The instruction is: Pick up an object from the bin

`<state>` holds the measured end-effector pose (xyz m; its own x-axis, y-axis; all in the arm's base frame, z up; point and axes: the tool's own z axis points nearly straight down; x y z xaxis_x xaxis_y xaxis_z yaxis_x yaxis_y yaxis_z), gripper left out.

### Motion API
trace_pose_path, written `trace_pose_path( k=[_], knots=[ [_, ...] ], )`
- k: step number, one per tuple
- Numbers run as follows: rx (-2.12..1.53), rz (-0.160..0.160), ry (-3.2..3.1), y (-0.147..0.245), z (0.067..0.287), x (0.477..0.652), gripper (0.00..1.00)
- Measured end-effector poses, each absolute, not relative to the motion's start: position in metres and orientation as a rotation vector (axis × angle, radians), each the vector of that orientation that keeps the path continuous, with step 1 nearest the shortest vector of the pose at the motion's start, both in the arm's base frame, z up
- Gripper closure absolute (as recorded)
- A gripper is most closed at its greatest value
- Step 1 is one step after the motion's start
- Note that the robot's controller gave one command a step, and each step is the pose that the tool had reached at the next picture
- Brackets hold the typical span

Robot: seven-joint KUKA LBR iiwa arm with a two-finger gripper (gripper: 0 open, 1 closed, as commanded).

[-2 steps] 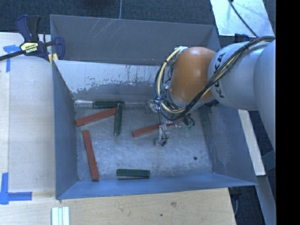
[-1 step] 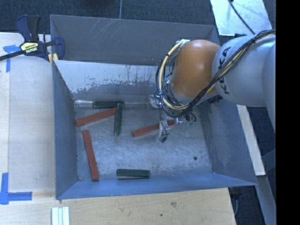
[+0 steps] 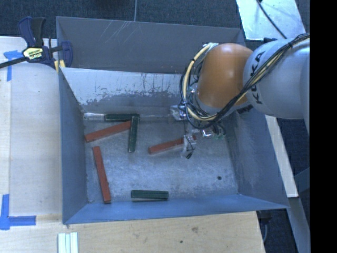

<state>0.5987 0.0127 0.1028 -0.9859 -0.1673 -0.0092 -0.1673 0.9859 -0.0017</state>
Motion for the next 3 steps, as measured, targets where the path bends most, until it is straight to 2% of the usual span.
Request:
trace_pose_path(
  k=[1,2,3],
  knots=[
    [-0.135,0.0,3.139,0.0054,0.0689,0.591,0.0],
    [-0.134,0.001,3.137,0.0054,0.0694,0.5918,0.0],
    [-0.133,0.001,3.135,0.0053,0.0703,0.5926,1.0]
  ],
)
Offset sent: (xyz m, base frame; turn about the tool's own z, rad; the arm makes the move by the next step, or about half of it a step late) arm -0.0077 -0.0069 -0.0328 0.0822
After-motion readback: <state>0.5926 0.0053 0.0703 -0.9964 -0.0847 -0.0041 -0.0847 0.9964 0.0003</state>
